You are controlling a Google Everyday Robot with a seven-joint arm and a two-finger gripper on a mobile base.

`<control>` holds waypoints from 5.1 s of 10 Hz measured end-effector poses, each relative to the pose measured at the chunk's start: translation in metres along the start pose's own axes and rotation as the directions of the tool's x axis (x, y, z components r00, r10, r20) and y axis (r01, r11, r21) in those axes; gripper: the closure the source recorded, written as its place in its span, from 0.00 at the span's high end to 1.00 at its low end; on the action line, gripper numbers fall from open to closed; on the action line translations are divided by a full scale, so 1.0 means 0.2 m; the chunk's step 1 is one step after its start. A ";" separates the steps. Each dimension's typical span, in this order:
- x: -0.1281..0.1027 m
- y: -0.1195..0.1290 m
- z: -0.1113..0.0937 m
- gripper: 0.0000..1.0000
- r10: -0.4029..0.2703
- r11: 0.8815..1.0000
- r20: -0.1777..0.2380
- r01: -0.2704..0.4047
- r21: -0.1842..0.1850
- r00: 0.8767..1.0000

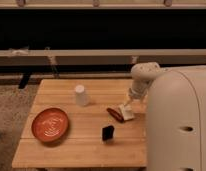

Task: Place the ceramic cup over the eraser

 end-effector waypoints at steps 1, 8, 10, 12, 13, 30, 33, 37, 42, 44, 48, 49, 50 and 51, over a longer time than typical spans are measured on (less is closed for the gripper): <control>0.00 0.00 0.00 0.67 0.000 1.000 0.000 0.000 0.000 1.000; 0.00 0.00 0.00 0.67 0.000 1.000 0.000 0.000 0.000 1.000; 0.00 0.00 0.00 0.67 0.000 1.000 0.000 0.000 0.000 1.000; 0.00 0.00 0.00 0.67 0.000 1.000 0.000 0.000 0.000 1.000; 0.00 0.00 0.00 0.67 0.000 1.000 0.000 0.000 0.000 1.000; -0.41 0.83 -0.10 0.67 -0.430 0.903 0.018 0.430 0.016 0.903; -0.53 1.07 -0.15 0.67 -0.533 0.846 0.029 0.531 0.048 0.846; -0.55 1.23 -0.18 0.67 -0.612 0.790 0.027 0.610 0.057 0.790; -0.68 1.33 -0.14 0.67 -0.637 0.771 0.023 0.637 0.016 0.770; -0.73 1.37 -0.11 0.67 -0.641 0.768 0.014 0.641 -0.010 0.768; -0.76 1.38 -0.02 0.67 -0.635 0.772 -0.032 0.633 -0.061 0.772; -0.76 1.39 0.00 0.67 -0.637 0.770 -0.039 0.634 -0.069 0.770; -0.76 1.40 0.02 0.67 -0.639 0.768 -0.046 0.635 -0.078 0.768; -0.75 1.41 0.03 0.67 -0.643 0.765 -0.048 0.638 -0.086 0.765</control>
